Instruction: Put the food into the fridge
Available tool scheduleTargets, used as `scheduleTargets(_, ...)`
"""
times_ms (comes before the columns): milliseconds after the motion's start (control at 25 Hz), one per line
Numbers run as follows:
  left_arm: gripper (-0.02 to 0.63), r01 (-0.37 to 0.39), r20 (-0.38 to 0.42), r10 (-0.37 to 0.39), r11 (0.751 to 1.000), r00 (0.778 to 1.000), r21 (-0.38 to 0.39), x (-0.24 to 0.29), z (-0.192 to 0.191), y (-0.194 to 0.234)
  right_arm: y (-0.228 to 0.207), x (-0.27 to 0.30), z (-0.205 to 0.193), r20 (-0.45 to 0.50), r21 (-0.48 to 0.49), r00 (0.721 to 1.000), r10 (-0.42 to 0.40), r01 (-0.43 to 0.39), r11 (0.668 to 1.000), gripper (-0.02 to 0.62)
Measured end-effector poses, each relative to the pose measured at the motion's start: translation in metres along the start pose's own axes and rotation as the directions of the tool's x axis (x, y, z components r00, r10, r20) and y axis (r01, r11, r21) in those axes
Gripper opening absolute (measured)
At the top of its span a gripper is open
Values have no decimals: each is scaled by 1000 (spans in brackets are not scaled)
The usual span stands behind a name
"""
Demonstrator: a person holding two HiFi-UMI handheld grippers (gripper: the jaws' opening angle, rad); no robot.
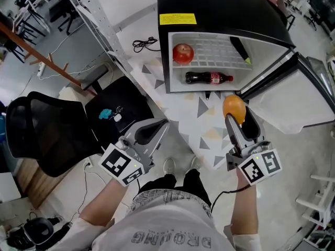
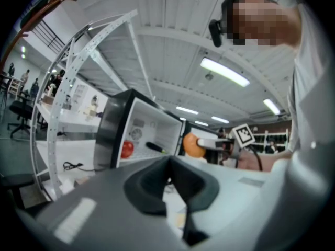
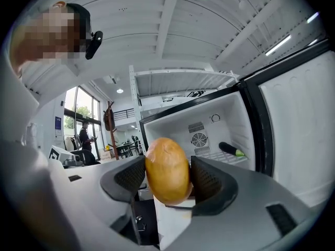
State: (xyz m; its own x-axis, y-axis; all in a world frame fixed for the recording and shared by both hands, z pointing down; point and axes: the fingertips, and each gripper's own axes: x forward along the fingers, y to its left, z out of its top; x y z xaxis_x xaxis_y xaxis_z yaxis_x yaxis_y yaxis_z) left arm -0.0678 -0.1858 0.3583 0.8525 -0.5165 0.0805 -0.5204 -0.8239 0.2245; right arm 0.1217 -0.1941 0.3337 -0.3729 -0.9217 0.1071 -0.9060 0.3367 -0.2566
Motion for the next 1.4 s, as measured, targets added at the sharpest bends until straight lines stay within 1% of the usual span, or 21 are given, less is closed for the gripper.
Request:
scheduleTargets(600, 8, -90, -14, 89, 996, 996, -13, 41, -3, 13, -47, 69, 28, -8, -49, 996, 88, -88, 995, 264)
scheduleTargets(1120, 8, -172, 9, 172, 985, 985, -14, 83, -1, 27, -86, 125, 36, -65, -150, 987, 144, -152, 977, 264)
scheduleTargets(1400, 8, -222, 7, 222, 975, 975, -30, 96, -11, 32, -110, 158, 24, -115, -223, 982, 149, -172, 960, 264)
